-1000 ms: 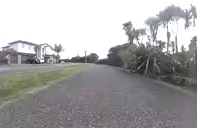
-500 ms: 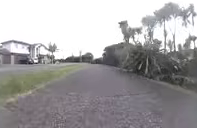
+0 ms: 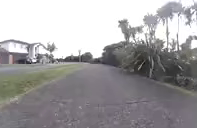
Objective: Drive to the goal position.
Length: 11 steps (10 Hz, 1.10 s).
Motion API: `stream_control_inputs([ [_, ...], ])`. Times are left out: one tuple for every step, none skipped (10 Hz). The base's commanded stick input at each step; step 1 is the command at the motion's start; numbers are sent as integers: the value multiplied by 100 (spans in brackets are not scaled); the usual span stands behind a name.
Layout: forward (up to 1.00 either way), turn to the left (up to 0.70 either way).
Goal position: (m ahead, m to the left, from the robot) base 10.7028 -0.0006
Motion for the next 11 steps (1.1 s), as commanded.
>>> stream_control_inputs([
  [70, 0],
  [70, 0],
  [70, 0],
  [70, 0],
  [70, 0],
  [70, 0],
  [70, 0],
  [70, 0],
  [70, 0],
  [70, 0],
  [70, 0],
])
